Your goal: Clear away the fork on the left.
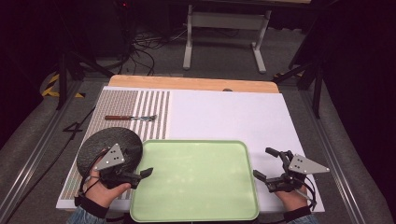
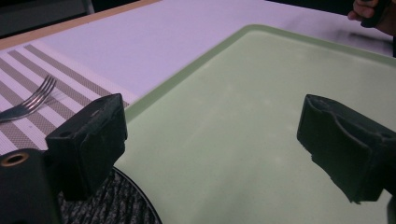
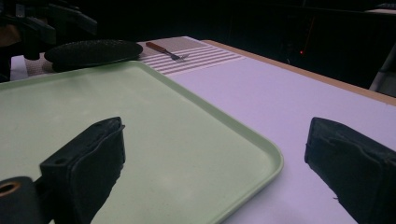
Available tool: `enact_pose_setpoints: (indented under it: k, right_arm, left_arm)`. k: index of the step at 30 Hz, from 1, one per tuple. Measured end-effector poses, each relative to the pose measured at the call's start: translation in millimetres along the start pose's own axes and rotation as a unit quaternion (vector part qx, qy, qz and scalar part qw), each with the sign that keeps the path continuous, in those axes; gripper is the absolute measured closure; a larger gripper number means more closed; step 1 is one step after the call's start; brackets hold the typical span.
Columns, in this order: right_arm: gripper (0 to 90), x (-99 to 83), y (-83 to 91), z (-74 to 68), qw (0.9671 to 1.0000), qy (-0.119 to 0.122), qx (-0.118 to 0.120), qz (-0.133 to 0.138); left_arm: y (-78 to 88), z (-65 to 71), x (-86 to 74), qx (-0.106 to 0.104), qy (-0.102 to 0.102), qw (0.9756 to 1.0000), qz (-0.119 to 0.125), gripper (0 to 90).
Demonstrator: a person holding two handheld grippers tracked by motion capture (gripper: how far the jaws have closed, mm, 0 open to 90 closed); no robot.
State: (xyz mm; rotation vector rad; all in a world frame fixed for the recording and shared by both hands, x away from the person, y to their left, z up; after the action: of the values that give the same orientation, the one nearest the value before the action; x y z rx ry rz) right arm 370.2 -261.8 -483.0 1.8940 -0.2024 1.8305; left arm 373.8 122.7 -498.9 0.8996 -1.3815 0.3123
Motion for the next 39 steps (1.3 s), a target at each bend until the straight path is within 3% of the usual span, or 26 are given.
enact_pose_setpoints:
  k: [10, 14, 17, 24, 30, 32, 39]
  right_arm:
    - [3.3, -1.7, -1.8, 3.9, 0.9999, -0.014, -0.002, -0.006]
    - [0.8, 1.0, 0.7, 8.0, 0.9998, -0.012, -0.016, 0.006]
    - [0.7, 1.8, 1.7, 9.6, 0.9997, -0.012, -0.02, 0.009]
    - [0.7, 1.1, 0.2, 9.3, 0.9998, -0.01, -0.016, 0.005]
    - [0.8, 0.4, 0.4, 9.4, 0.9997, -0.02, -0.012, 0.006]
    - [3.5, 0.6, -0.4, 7.2, 0.9998, -0.021, -0.002, 0.007]
    - [4.6, 0.9, 0.1, 6.5, 0.9998, -0.021, -0.001, 0.007]
  left_arm:
    - [-3.5, -12.8, 6.7, 0.012, -0.023, 0.9995, -0.018, 12.3]
    - [-4.6, -14.2, 12.0, -0.001, -0.024, 0.9996, -0.012, 14.1]
    - [-5.2, -22.8, 17.3, 0.005, -0.043, 0.9989, -0.018, 15.9]
    - [-5.7, -35.8, 23.8, 0.01, -0.048, 0.9982, -0.034, 18.9]
    - [-8.4, -46.3, 30.2, 0.01, -0.038, 0.9984, -0.04, 13.0]
    - [-9.8, -50.0, 32.5, 0.011, -0.041, 0.9983, -0.04, 11.4]
    - [-15.8, -67.2, 38.9, 0.026, -0.066, 0.9963, -0.047, 8.6]
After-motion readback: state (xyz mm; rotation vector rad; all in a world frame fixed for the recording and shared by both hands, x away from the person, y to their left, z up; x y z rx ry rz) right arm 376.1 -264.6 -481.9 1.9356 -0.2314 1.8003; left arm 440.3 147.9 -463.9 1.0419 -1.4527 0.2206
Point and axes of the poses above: each handheld gripper's, and its own axes: y roughly backward along the jaws, x roughly out of its top, z roughly to its right, the point moved 10 cm from there along -y, roughly forward along the jaws, and after that the axes turned 12 degrees about x, right-handed, at the moved point
